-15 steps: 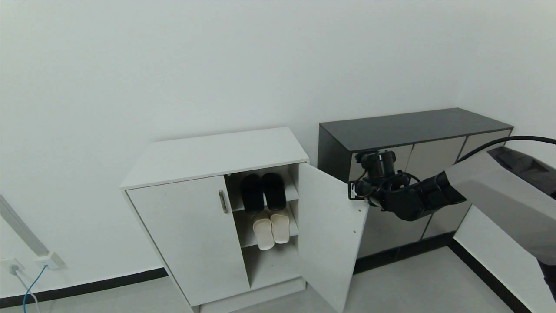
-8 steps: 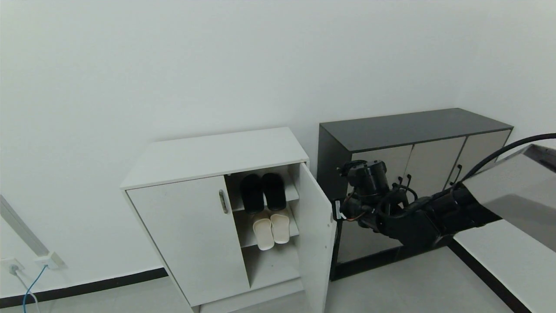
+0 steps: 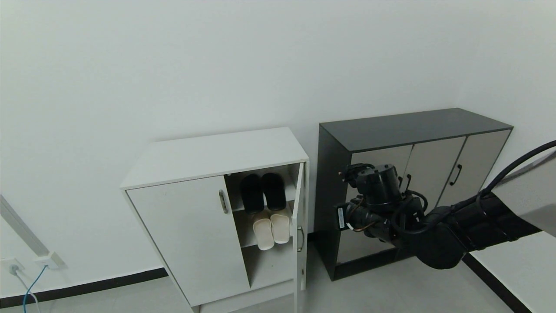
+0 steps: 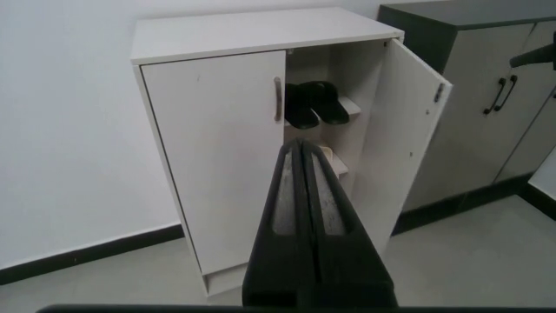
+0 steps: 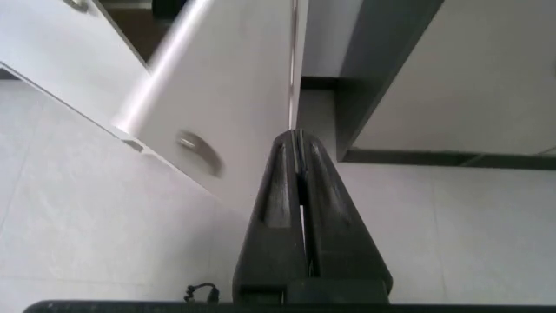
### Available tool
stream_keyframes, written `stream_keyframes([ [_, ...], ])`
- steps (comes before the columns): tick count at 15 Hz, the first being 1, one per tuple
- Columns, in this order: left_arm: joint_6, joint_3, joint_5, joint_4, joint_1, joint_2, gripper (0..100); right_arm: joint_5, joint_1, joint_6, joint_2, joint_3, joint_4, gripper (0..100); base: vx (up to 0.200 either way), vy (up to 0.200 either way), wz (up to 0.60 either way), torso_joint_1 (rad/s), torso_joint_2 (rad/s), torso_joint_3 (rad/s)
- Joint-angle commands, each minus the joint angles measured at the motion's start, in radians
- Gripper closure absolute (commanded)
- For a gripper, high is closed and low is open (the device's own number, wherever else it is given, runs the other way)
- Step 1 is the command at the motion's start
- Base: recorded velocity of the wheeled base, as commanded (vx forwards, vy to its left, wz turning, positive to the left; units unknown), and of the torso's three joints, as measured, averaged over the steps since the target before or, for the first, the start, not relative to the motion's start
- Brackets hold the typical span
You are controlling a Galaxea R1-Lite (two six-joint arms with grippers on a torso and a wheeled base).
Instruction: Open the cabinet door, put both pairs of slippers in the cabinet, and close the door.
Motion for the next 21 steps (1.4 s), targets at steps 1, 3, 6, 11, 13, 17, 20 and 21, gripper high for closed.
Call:
stream_keyframes([
  [1, 0.000, 0.000, 0.000, 0.000, 0.000, 0.001, 100, -0.001, 0.003, -0.006, -0.009, 0.008, -0.002, 100, 0.000, 0.000, 0.00, 0.000, 0.00, 0.000],
  [3, 0.000, 0.000, 0.000, 0.000, 0.000, 0.001, 100, 0.004, 0.008, -0.007, -0.011, 0.026, -0.016, 100, 0.000, 0.000, 0.60, 0.002, 0.00, 0.002],
  [6, 0.000, -0.002, 0.000, 0.000, 0.000, 0.001, 100, 0.041, 0.009, -0.036, -0.011, 0.059, -0.079, 100, 0.000, 0.000, 0.60, -0.004, 0.00, 0.001],
  [11, 0.000, 0.000, 0.000, 0.000, 0.000, 0.001, 100, 0.098, -0.002, -0.061, -0.009, 0.140, -0.157, 100, 0.000, 0.000, 0.12, -0.001, 0.00, 0.000],
  [13, 0.000, 0.000, 0.002, 0.000, 0.000, 0.001, 100, 0.096, -0.003, -0.079, -0.014, 0.187, -0.186, 100, 0.000, 0.000, 0.00, 0.000, 0.00, 0.000],
  [17, 0.000, 0.000, 0.000, 0.000, 0.000, 0.001, 100, 0.091, -0.023, -0.090, -0.027, 0.283, -0.284, 100, 0.000, 0.000, 0.00, 0.000, 0.00, 0.000],
  [20, 0.001, 0.000, 0.000, 0.000, 0.000, 0.001, 100, 0.091, -0.032, -0.090, -0.055, 0.325, -0.286, 100, 0.000, 0.000, 0.00, 0.000, 0.00, 0.000],
  [21, 0.001, 0.000, 0.000, 0.000, 0.000, 0.001, 100, 0.091, -0.032, -0.090, -0.063, 0.344, -0.287, 100, 0.000, 0.000, 0.00, 0.000, 0.00, 0.000],
])
